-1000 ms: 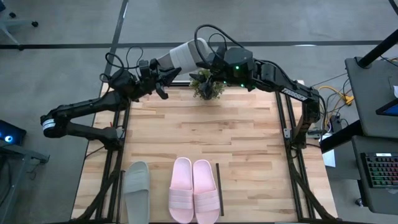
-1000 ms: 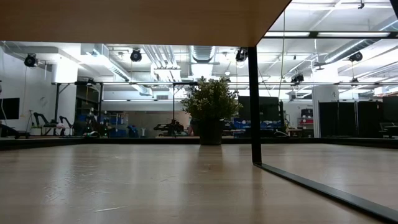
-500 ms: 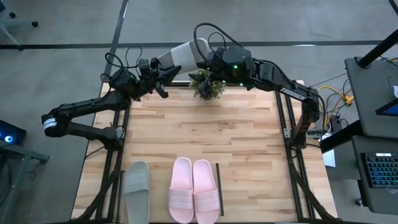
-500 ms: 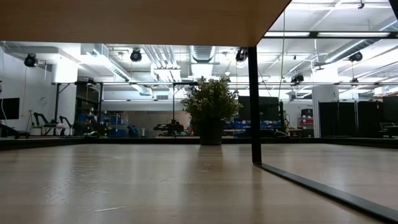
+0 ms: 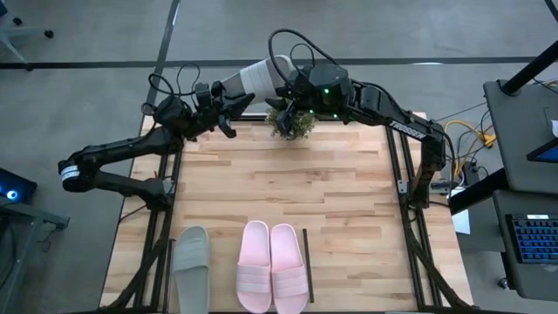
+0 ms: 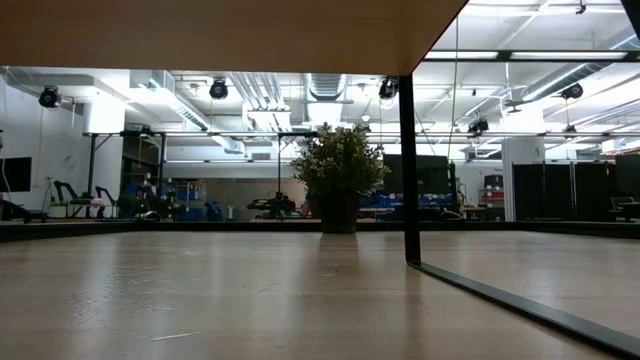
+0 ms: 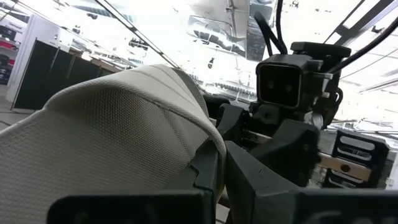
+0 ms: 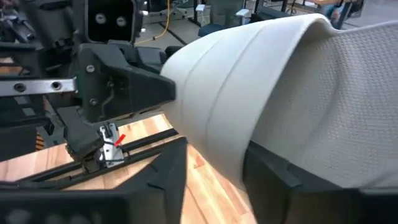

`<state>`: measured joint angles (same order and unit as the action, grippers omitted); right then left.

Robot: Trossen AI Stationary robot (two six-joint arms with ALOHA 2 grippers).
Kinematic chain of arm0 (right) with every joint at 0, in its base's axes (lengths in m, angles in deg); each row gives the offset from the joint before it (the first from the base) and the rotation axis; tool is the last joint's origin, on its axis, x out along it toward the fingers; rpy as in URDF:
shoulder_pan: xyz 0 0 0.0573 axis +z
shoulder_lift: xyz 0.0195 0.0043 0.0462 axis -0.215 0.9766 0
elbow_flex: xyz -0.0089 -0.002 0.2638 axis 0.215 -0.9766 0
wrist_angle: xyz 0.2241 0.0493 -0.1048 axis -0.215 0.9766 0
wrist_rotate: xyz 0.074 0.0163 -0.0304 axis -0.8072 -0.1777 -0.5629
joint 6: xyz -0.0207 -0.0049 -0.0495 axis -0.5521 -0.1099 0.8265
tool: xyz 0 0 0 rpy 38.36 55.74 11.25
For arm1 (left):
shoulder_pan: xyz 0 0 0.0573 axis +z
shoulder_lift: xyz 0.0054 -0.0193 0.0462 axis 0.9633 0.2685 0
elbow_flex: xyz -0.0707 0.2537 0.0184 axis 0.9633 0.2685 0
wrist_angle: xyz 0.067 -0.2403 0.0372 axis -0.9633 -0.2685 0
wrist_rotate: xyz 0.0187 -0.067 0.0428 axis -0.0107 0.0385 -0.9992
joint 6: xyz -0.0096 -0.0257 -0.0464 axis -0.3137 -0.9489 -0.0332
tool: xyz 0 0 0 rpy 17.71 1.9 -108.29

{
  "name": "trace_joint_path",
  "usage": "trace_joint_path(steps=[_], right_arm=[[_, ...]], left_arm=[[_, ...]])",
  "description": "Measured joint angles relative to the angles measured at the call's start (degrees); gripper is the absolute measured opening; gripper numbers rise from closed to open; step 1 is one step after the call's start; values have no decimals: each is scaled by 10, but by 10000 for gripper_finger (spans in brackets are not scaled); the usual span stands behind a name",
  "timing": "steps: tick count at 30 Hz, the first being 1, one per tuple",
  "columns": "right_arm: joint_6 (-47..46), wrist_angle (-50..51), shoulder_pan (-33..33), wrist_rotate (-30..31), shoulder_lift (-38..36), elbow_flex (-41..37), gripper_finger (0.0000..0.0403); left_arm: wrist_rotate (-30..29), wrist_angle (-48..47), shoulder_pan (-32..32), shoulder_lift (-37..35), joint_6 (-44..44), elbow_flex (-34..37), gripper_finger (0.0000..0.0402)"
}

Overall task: Pick and place slides into the shelf
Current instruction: Put the gray slipper on the shelf

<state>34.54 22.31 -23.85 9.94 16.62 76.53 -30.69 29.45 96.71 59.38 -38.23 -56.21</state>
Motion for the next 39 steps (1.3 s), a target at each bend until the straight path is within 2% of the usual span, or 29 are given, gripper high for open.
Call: trace_joint_path(steps=[6,8,16,25,39], right_arm=[[-10,1,-4,0,5,0,38],[-8,2,-5,-1,5,0,18],[-12,5,-6,0,-5,0,10],[-12,8,-5,6,-16,-2,9],[-11,10,-6,13,-27,-2,9]], left_arm=[[-2,0,0,0,0,-1,0],[-2,0,0,0,0,-1,0],[3,2,0,0,-15,-1,3],[7,4,-1,-1,-17,-1,47],[6,4,-2,-1,-14,-2,93]])
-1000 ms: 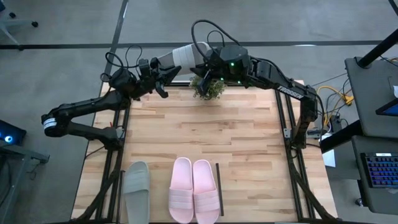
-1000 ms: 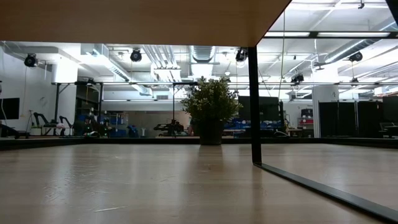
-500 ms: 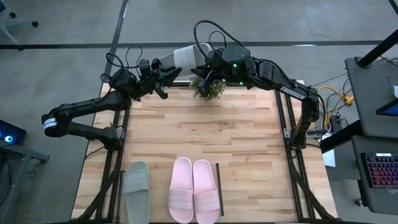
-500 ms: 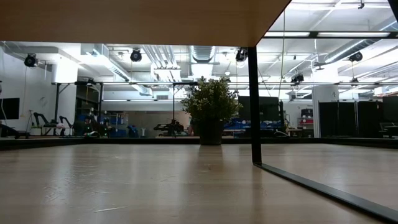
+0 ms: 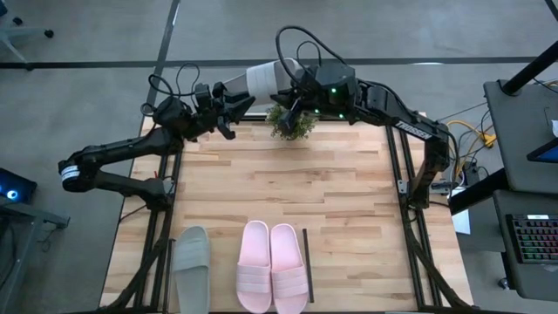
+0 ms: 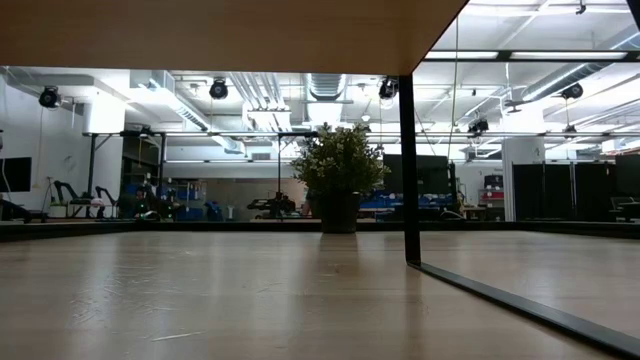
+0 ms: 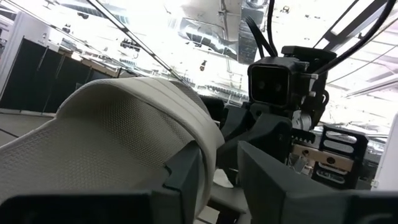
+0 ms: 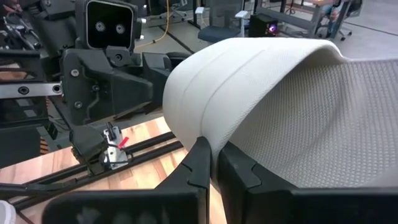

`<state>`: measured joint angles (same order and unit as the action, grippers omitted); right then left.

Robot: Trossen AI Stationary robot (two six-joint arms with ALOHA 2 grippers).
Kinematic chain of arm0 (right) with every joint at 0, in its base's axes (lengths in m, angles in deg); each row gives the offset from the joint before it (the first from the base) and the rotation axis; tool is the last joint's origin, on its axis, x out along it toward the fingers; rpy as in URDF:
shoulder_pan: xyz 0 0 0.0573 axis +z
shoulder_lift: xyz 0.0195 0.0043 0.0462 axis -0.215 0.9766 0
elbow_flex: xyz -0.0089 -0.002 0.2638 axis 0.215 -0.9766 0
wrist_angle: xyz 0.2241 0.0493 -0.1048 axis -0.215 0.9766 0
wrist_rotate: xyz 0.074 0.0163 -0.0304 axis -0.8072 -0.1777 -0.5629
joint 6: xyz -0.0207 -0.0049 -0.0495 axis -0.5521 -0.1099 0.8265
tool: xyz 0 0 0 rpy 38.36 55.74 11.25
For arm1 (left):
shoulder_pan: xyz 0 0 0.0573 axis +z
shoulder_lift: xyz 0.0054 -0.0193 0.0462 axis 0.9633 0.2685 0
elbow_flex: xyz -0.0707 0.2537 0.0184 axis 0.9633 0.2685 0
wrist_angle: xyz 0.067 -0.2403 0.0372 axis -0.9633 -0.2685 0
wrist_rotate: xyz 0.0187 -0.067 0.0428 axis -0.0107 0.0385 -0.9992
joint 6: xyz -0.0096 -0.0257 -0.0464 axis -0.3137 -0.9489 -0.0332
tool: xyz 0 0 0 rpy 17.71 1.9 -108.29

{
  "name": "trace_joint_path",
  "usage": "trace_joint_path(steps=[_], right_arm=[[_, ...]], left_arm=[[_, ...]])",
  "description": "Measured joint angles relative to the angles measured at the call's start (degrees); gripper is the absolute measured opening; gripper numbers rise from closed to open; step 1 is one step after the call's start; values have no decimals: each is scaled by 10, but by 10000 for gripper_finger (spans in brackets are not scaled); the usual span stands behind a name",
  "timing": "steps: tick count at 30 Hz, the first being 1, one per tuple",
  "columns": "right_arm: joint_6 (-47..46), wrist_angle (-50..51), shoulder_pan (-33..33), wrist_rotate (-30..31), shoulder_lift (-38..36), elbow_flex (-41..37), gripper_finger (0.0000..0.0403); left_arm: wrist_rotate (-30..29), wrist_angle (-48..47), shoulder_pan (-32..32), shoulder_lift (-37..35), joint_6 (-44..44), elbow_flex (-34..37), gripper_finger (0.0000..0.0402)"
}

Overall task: Pick and place slides into the shelf
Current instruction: Put the gray slipper on the shelf

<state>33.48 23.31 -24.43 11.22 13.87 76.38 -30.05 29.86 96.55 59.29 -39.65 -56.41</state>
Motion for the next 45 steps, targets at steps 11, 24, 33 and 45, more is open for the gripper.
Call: trace_joint_path(steps=[11,24,33,45], right_arm=[[-2,23,0,4,-20,0,9],[-2,43,0,5,-27,1,8],[-1,58,1,-6,-41,2,8],[-4,58,0,-151,-47,2,8]], left_arm=[[19,-4,3,-2,5,0,182],[12,-13,20,-23,14,1,192],[14,-130,38,-126,85,-4,191],[35,-324,37,-268,90,-3,191]])
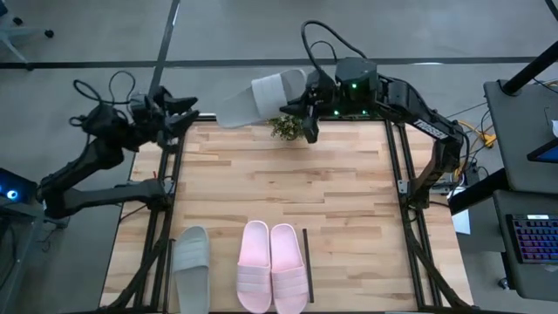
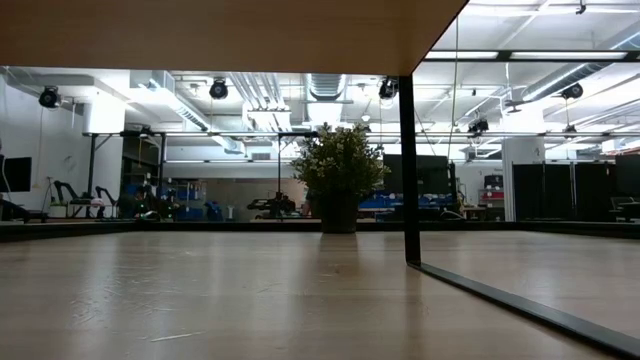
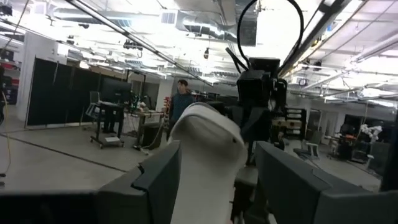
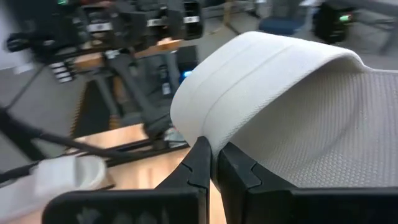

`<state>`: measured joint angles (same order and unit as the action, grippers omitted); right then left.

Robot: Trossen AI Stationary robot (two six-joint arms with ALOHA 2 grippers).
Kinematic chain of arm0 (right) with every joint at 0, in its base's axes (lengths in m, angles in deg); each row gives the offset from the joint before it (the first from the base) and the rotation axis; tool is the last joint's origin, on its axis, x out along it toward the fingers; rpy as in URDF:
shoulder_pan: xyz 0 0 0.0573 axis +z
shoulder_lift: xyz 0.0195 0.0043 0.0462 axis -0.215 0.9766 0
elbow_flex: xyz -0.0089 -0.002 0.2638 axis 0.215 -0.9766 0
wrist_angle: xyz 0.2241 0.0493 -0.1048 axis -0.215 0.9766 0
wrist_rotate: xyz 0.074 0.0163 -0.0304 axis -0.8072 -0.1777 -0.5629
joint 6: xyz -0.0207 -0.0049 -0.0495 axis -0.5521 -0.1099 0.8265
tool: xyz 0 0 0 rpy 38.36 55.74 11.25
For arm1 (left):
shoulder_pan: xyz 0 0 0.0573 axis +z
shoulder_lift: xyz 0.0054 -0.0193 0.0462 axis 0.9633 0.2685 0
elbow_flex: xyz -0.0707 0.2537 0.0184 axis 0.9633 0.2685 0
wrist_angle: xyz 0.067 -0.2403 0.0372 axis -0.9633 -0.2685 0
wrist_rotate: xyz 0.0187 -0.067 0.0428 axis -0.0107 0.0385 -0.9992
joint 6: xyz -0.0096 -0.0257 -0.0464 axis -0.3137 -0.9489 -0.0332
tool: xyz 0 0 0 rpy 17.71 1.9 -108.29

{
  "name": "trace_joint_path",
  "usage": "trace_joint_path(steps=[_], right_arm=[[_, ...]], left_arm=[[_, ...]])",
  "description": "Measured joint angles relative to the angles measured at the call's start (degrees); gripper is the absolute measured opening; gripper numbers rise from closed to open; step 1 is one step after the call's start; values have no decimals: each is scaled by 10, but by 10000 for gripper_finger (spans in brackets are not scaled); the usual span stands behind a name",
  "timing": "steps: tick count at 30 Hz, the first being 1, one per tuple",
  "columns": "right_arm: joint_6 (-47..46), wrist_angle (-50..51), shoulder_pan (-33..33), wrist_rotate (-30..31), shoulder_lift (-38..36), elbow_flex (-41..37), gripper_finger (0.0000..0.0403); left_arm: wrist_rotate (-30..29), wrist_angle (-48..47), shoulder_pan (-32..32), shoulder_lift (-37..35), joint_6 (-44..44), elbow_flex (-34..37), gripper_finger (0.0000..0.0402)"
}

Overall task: Pick and place slides into the shelf
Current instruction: Put the gray slipper on the shelf

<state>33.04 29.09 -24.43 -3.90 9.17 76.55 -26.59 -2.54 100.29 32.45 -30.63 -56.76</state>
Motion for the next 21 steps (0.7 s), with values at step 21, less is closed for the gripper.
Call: trace_joint_path(steps=[21], right_arm=[[-19,-49,-4,-417,84,0,8]], left_arm=[[4,-145,0,-173,-105,3,191]])
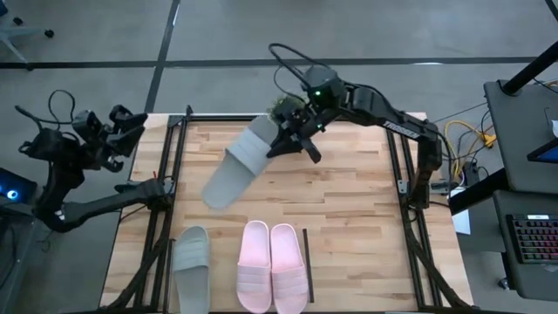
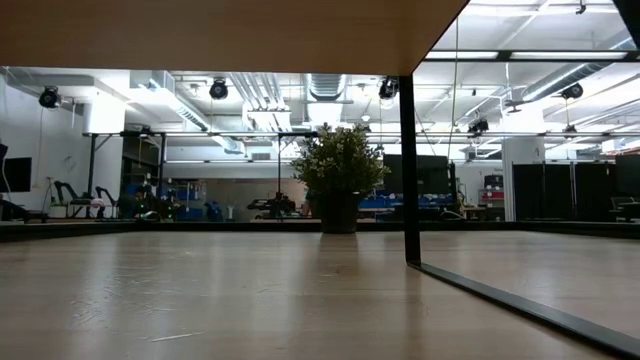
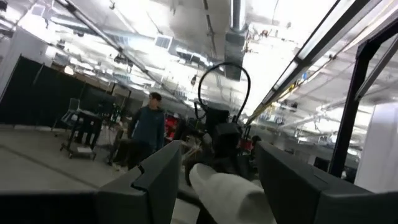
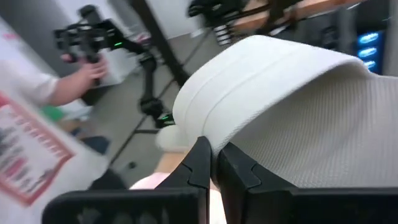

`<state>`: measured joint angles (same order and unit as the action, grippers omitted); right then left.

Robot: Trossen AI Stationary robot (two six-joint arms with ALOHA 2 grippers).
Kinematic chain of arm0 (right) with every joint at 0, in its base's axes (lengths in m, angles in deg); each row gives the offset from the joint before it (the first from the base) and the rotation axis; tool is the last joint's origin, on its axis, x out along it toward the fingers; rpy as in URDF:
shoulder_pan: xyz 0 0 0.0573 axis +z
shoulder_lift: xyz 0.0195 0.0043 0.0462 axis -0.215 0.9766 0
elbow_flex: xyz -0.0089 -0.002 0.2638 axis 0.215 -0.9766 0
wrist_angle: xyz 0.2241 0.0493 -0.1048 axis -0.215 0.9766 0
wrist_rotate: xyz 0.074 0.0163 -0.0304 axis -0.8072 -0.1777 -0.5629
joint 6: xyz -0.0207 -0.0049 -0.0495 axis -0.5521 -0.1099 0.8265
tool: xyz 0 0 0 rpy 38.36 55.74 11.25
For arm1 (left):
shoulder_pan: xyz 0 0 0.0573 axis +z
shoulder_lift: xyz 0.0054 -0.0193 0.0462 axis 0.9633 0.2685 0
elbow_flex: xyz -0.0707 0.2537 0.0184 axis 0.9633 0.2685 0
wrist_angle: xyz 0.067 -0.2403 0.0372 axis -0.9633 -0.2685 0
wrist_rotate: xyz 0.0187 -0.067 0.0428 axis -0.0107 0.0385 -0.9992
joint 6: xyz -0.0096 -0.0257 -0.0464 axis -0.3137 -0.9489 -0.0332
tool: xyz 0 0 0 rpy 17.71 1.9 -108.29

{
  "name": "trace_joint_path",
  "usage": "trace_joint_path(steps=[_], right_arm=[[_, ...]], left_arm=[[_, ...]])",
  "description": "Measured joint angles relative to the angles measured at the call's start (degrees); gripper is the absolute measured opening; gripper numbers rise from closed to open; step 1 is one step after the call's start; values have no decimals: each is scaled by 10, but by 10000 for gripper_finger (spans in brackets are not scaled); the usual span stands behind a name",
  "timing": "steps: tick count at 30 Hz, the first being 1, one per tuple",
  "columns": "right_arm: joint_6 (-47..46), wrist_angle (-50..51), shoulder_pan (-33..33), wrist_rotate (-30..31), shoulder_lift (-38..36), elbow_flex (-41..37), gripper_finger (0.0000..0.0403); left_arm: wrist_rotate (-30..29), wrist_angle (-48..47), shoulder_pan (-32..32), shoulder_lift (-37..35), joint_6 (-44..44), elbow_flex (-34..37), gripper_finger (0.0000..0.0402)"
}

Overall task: Pick and place slides into the shelf
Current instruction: Put the gray slipper on the shelf

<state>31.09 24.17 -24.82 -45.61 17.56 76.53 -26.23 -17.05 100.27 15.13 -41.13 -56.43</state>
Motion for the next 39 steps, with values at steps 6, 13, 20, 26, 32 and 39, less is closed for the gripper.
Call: trace_joint_path(steps=[6,13,20,26,32,39], right_arm=[[-27,-7,2,-112,34,0,8],[-91,-19,25,-162,71,0,8],[-128,-70,66,-170,83,0,8],[-120,-84,88,-132,90,0,8],[-117,-85,90,-135,89,0,8],[-134,-87,90,-135,86,0,8]], left_arm=[[0,-38,0,-10,-15,0,191],[0,-46,0,-9,-16,0,191],[-2,-51,0,-5,-15,2,191],[5,-61,0,-5,-30,2,191],[114,-92,0,18,-45,2,191],[204,-89,0,107,3,-18,191]])
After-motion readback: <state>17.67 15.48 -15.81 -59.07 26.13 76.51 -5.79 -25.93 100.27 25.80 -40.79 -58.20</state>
